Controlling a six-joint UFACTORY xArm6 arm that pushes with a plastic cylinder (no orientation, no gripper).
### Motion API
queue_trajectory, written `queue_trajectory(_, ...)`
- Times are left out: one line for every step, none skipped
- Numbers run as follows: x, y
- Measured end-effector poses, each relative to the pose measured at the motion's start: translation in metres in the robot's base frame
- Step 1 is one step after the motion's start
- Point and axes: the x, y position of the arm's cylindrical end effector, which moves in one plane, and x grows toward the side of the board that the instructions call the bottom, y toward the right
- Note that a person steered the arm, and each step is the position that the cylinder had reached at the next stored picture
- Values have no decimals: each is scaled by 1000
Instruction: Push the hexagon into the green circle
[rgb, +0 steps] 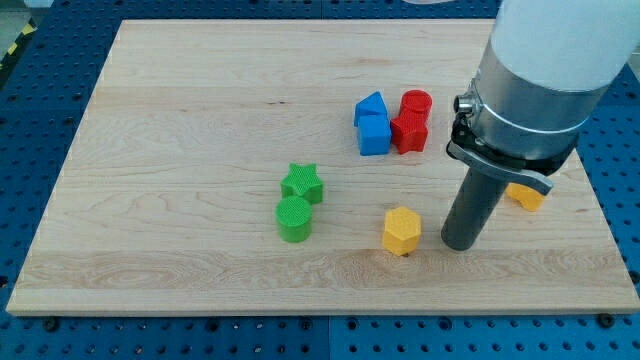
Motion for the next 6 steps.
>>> queue_trajectory(0,-44)
queue_trajectory(0,-60)
queue_trajectory(0,-73)
queue_trajectory(0,-83)
queue_trajectory(0,-84)
queue_trajectory(0,-92)
